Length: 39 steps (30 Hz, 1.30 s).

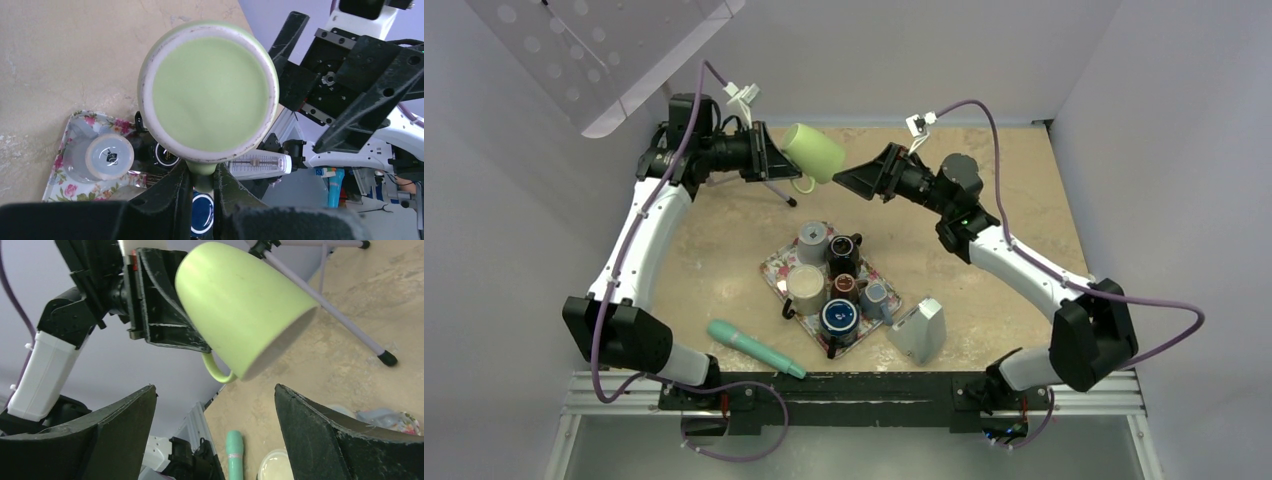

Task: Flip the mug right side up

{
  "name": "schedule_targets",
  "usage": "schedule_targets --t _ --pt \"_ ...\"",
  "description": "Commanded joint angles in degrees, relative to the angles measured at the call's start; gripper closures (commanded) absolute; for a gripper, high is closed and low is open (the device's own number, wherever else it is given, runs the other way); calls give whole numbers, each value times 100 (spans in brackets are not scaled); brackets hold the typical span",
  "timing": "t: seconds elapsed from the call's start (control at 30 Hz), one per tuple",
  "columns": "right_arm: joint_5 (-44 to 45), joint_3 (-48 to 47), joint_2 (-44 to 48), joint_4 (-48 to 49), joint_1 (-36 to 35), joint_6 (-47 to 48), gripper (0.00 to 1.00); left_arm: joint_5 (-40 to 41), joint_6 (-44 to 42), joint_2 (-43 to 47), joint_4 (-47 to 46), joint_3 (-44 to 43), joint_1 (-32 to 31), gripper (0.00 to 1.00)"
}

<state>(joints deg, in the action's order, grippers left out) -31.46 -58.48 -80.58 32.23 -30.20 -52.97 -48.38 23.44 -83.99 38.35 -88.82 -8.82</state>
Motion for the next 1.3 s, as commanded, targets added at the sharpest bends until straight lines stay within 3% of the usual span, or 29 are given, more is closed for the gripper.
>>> schedule_targets --t 0.0,0.17,0.3,0.33,0.4,0.47,0.53,0.57,0.63,0.67,0.7,0.8,0.97,1.27 --pt "249 -37 -126 70 31 -113 7 -411 186 244 -541 -243 -68 100" --pt "169 -356 -442 912 25 -459 9 -495 224 338 -616 47 -294 100" --pt "-119 -580 -701 1900 2 -862 23 -642 485 346 -887 240 -478 100" --pt "-248 -563 -765 2317 9 -1057 31 -647 540 321 -968 266 -521 100" --pt "-358 -462 -813 2896 63 -1411 64 -631 552 267 -960 268 -589 100" --pt "-187 -302 -631 2804 206 -1350 95 -580 568 233 -912 294 -596 100" --pt "-48 -245 -350 1919 470 -949 100 -381 358 185 -650 184 -582 100" --pt "32 -310 -184 1193 662 -634 100 -172 148 149 -376 57 -567 79" --pt "429 -611 191 -598 1113 361 100 380 -442 80 253 -277 -528 21" --pt "880 -868 321 -1633 1339 1067 100 674 -797 54 539 -426 -516 5" --pt "1409 -1134 387 -2454 1513 1746 100 974 -1204 41 812 -549 -516 1" --pt "2894 -1923 224 -4468 1976 3460 100 1612 -2150 72 1177 -688 -514 0" --pt "4318 -3136 -954 -6479 2553 4758 100 2050 -3253 -1 1709 -619 -516 0" --pt "3918 -5116 -3222 -8189 2898 5266 100 2215 -4481 -120 2764 13 -559 27"
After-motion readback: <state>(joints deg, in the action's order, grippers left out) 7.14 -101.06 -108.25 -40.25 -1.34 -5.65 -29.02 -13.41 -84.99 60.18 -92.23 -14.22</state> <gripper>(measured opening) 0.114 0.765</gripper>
